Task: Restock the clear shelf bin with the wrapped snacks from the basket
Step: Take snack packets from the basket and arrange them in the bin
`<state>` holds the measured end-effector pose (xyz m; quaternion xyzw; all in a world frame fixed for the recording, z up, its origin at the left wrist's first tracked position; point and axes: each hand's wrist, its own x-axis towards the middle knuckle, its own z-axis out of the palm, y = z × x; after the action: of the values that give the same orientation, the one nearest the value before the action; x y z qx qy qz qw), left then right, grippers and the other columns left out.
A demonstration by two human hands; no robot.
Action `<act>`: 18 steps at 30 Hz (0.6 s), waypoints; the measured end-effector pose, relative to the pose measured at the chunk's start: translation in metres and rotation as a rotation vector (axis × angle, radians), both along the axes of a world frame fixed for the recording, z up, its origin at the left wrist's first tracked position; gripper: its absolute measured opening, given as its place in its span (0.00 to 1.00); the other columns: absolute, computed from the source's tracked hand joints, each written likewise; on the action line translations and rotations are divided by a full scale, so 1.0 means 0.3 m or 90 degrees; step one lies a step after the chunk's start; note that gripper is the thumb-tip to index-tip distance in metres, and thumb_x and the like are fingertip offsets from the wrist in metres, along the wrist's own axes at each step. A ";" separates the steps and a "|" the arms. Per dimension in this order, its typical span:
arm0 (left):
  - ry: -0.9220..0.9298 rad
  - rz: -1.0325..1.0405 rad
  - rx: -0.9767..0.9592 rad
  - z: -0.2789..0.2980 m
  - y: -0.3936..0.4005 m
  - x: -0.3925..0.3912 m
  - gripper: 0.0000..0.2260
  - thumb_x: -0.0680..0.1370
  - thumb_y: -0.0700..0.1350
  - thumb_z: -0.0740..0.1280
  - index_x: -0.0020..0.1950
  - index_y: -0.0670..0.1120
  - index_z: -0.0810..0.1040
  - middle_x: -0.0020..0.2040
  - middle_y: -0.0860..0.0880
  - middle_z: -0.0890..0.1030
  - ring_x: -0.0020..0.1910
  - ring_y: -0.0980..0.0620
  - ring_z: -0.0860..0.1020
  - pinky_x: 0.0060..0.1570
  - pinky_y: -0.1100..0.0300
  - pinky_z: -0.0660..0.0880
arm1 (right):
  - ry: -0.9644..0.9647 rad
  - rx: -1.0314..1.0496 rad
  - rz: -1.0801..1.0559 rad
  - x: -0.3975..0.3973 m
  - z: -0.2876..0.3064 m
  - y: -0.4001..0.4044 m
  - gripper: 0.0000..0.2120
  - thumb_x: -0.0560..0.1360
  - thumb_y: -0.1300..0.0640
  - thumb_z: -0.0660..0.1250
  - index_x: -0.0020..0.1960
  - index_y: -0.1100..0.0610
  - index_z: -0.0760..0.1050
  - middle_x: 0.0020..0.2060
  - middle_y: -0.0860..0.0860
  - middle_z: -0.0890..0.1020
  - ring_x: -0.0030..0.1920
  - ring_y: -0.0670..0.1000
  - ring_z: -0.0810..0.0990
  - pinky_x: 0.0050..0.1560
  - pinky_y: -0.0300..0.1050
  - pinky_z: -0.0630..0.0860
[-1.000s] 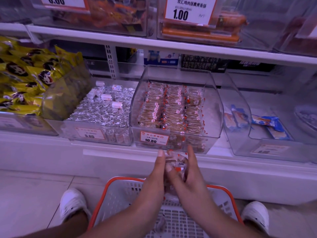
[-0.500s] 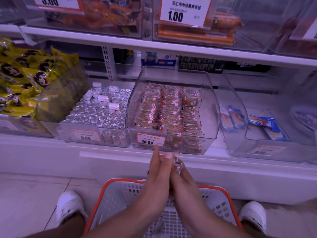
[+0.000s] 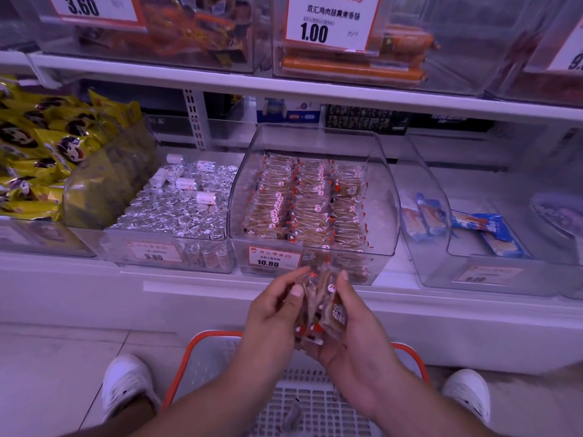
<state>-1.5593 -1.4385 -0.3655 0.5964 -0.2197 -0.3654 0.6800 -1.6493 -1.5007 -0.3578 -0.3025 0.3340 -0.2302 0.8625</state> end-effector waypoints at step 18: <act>-0.521 -0.243 0.007 -0.011 0.042 0.033 0.47 0.67 0.71 0.71 0.80 0.61 0.52 0.80 0.63 0.48 0.79 0.63 0.51 0.75 0.58 0.56 | 0.022 -0.018 -0.047 -0.003 0.022 -0.028 0.25 0.78 0.38 0.59 0.63 0.55 0.80 0.55 0.57 0.85 0.52 0.57 0.85 0.57 0.57 0.79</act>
<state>-1.5494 -1.4258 -0.3687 0.6443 -0.5748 -0.2194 0.4542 -1.6503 -1.5091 -0.3514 -0.3057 0.3564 -0.2611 0.8434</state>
